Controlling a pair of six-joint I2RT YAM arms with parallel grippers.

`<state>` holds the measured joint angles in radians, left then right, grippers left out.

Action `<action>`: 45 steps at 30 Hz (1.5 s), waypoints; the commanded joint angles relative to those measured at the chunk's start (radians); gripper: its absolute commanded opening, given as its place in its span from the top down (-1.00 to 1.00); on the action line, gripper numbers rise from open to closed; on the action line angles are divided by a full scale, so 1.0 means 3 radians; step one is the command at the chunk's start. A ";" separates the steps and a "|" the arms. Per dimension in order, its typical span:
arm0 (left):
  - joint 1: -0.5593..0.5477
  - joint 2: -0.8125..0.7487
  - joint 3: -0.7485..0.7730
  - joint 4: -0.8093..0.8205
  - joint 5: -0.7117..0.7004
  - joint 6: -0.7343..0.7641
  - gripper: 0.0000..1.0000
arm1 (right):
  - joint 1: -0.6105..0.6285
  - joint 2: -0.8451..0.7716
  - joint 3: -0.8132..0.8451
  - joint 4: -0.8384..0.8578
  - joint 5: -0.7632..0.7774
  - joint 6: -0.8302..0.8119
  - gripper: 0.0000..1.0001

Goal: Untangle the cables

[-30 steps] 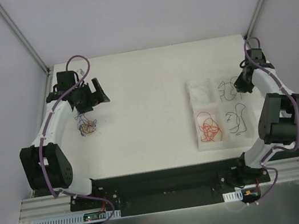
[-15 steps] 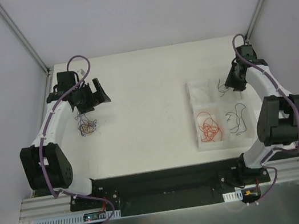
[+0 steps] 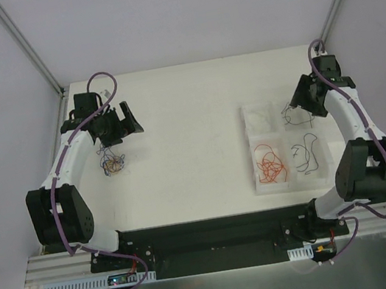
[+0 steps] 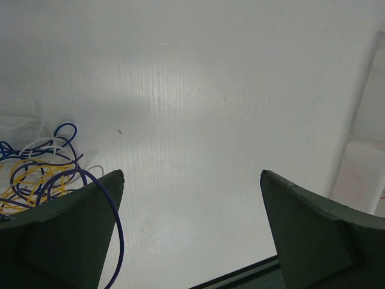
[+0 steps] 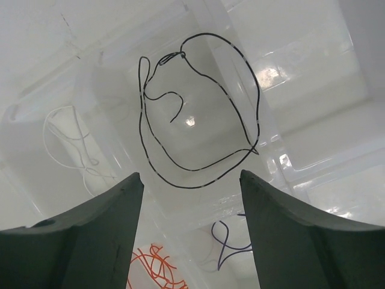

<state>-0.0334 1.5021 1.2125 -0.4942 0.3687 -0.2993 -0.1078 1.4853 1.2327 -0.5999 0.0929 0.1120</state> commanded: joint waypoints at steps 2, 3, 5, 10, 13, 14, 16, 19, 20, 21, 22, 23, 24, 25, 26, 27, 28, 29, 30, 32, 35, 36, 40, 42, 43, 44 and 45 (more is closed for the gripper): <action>-0.0022 -0.0119 -0.0018 0.0057 0.0167 -0.0025 -0.90 | -0.0198 0.0080 0.0186 -0.0117 0.0008 0.0031 -0.29; -0.0022 -0.0119 -0.0013 0.0057 0.0187 -0.0030 -0.90 | -0.0249 0.0106 0.0191 -0.0122 -0.0023 0.0041 -0.23; -0.0022 -0.0129 -0.0007 0.0057 0.0218 -0.0030 -0.90 | -0.0290 0.0147 0.0196 -0.0128 -0.0104 0.0041 -0.11; -0.0022 -0.0154 -0.0007 0.0078 0.0305 -0.0051 -0.90 | -0.0295 0.0249 0.0110 -0.0102 -0.0157 0.0097 0.00; -0.0022 -0.0170 -0.0018 0.0083 0.0341 -0.0056 -0.90 | -0.0295 0.0285 0.0048 -0.0082 -0.0095 0.0077 0.01; -0.0022 -0.0170 -0.0018 0.0088 0.0346 -0.0061 -0.91 | -0.0295 0.0295 0.0033 -0.0071 -0.0095 0.0072 0.04; -0.0022 -0.0180 -0.0023 0.0093 0.0356 -0.0061 -0.90 | -0.0290 0.0321 0.0033 -0.0071 -0.0085 0.0077 0.09; -0.0022 -0.0175 -0.0028 0.0103 0.0366 -0.0066 -0.90 | -0.0280 0.0326 -0.0003 -0.0061 -0.0085 0.0077 0.11; -0.0022 -0.0175 -0.0028 0.0103 0.0371 -0.0066 -0.90 | -0.0275 0.0326 -0.0028 -0.0036 -0.0080 0.0077 0.13; -0.0022 -0.0170 -0.0028 0.0103 0.0371 -0.0066 -0.90 | -0.0270 0.0336 -0.0044 -0.0025 -0.0074 0.0072 0.13; -0.0022 -0.0170 -0.0023 0.0103 0.0377 -0.0066 -0.90 | -0.0265 0.0351 -0.0064 0.0000 -0.0074 0.0072 0.14; -0.0022 -0.0170 -0.0023 0.0103 0.0377 -0.0066 -0.90 | -0.0260 0.0372 -0.0080 0.0031 -0.0100 0.0082 0.15; -0.0022 -0.0165 -0.0023 0.0098 0.0372 -0.0071 -0.90 | -0.0254 0.0402 -0.0105 0.0061 -0.0135 0.0087 0.16; -0.0027 -0.0165 -0.0023 0.0103 0.0366 -0.0066 -0.90 | -0.0239 0.0438 -0.0116 0.0092 -0.0156 0.0097 0.17; -0.0027 -0.0165 -0.0028 0.0103 0.0361 -0.0066 -0.90 | -0.0219 0.0469 -0.0121 0.0118 -0.0171 0.0107 0.17; -0.0022 -0.0160 -0.0028 0.0103 0.0356 -0.0066 -0.90 | -0.0193 0.0510 -0.0126 0.0153 -0.0192 0.0118 0.18; -0.0022 -0.0159 -0.0028 0.0103 0.0346 -0.0066 -0.90 | -0.0173 0.0551 -0.0141 0.0199 -0.0222 0.0128 0.18; -0.0022 -0.0159 -0.0028 0.0103 0.0341 -0.0061 -0.90 | -0.0142 0.0581 -0.0141 0.0240 -0.0243 0.0143 0.21; -0.0022 -0.0159 -0.0033 0.0103 0.0331 -0.0061 -0.90 | -0.0106 0.0622 -0.0141 0.0281 -0.0253 0.0163 0.23; -0.0022 -0.0159 -0.0033 0.0103 0.0325 -0.0061 -0.90 | -0.0045 0.0724 -0.0101 0.0337 -0.0274 0.0189 0.24; -0.0022 -0.0154 -0.0033 0.0103 0.0310 -0.0056 -0.90 | -0.0014 0.0934 0.0017 0.0348 -0.0432 0.0220 0.58; -0.0027 -0.0149 -0.0033 0.0103 0.0305 -0.0051 -0.90 | -0.0014 0.0985 0.0058 0.0338 -0.0422 0.0220 0.74; -0.0027 -0.0144 -0.0038 0.0103 0.0290 -0.0056 -0.90 | -0.0004 0.0981 0.0038 0.0312 -0.0417 0.0220 0.99; -0.0022 -0.0129 -0.0028 0.0103 0.0300 -0.0051 -0.91 | -0.0019 0.0930 -0.0028 0.0368 -0.0676 0.0332 0.99; -0.0022 -0.0124 -0.0028 0.0103 0.0310 -0.0056 -0.90 | -0.0039 0.0924 -0.0064 0.0394 -0.0875 0.0393 0.96; -0.0027 -0.0124 -0.0028 0.0103 0.0315 -0.0061 -0.90 | -0.0040 0.0909 -0.0095 0.0394 -0.0963 0.0449 0.91; -0.0022 -0.0129 -0.0028 0.0103 0.0325 -0.0061 -0.90 | -0.0040 0.0873 -0.0131 0.0409 -0.0994 0.0475 0.85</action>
<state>-0.0334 1.4933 1.2110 -0.4820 0.4606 -0.3065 -0.1143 1.8000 1.2125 -0.4984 -0.0788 0.1921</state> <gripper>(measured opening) 0.954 0.036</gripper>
